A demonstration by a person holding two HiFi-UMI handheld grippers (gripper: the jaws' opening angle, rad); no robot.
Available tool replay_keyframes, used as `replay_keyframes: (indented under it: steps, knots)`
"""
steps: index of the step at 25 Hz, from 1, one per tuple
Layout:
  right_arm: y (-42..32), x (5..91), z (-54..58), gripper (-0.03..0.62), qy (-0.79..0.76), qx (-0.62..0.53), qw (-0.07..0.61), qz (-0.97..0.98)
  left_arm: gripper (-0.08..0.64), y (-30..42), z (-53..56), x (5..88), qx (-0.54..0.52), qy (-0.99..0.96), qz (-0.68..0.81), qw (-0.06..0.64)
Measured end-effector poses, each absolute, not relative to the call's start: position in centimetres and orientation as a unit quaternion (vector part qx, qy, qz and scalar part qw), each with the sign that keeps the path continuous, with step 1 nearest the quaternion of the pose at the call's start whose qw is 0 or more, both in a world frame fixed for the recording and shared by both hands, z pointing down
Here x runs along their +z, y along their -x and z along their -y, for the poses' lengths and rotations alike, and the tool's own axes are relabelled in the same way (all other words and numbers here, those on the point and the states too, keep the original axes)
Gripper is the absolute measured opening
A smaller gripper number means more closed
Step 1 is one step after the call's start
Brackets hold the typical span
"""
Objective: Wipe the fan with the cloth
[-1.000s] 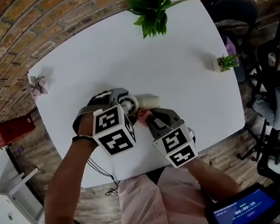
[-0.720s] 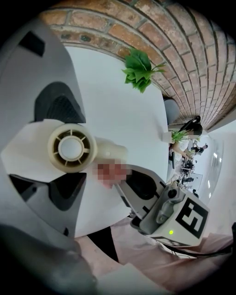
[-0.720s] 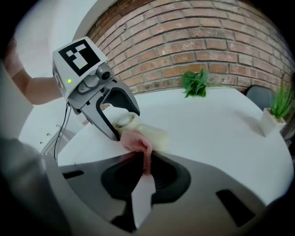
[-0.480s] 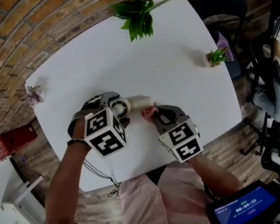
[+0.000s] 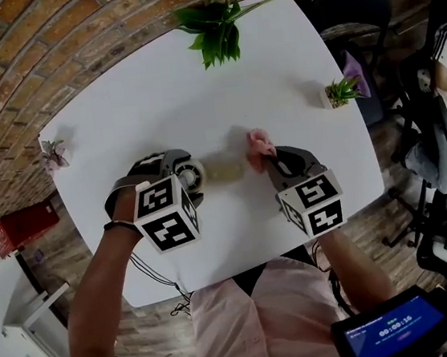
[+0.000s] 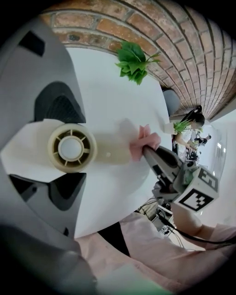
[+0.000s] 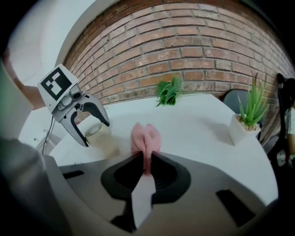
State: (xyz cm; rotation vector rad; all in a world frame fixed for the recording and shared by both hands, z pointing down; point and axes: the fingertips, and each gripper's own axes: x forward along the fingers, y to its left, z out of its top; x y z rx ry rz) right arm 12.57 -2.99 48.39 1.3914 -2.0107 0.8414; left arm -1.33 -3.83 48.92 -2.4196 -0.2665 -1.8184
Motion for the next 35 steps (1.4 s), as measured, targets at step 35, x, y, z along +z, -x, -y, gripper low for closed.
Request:
replay_keyframes:
  steps: [35]
  knots:
    - [-2.6,48.6,0.6,0.041,-0.006,-0.001,0.390,0.921,0.345,0.7,2.2,49.4,-0.622,0.706,0.260,0.218]
